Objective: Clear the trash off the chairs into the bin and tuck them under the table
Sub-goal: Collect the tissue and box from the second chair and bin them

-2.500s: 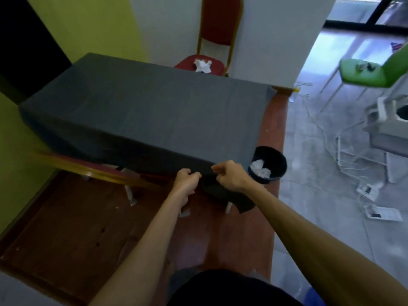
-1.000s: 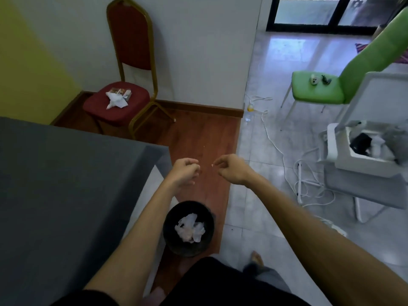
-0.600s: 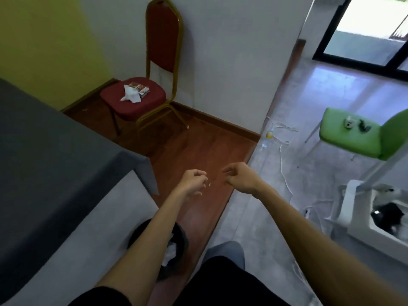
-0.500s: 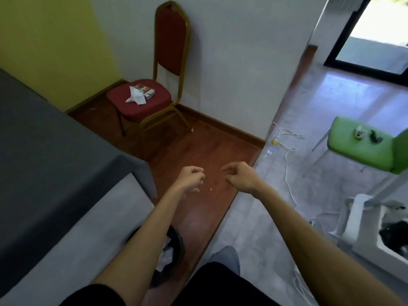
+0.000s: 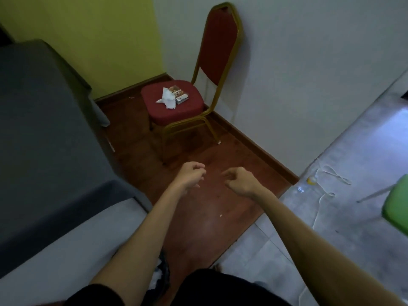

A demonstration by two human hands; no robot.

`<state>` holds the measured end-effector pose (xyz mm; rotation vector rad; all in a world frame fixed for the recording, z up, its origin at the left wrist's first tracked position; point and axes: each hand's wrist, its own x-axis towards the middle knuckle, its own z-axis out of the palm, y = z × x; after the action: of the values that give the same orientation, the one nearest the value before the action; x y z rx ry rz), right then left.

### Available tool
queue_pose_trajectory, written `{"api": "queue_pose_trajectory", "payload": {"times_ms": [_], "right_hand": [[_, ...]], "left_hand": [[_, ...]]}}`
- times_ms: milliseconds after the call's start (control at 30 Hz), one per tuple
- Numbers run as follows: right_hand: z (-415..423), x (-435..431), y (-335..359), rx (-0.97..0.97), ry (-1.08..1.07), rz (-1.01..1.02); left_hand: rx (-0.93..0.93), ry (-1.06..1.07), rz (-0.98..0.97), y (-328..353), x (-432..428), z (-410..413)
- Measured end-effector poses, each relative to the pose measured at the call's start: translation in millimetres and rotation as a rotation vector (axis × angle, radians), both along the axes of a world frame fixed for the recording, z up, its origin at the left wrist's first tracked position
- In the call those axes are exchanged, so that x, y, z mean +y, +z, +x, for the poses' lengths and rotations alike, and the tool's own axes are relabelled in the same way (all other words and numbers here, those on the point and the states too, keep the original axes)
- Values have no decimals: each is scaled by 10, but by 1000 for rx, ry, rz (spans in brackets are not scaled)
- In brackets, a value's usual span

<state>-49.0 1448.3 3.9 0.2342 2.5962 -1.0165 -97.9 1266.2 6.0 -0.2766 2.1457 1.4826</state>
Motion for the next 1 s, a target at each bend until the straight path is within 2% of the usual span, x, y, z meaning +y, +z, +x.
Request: {"api": "queue_pose_trajectory", "payload": {"times_ms": [567, 733, 1000], "right_hand": [[-2293, 103, -159, -123, 216, -92], [-2904, 183, 128, -219, 275, -112], [-3735, 170, 829, -182, 377, -89]], "left_hand": [[-100, 268, -67, -80, 79, -1682], [-155, 323, -90, 311, 185, -2143], [-138, 419, -97, 1076, 287, -2778]]}}
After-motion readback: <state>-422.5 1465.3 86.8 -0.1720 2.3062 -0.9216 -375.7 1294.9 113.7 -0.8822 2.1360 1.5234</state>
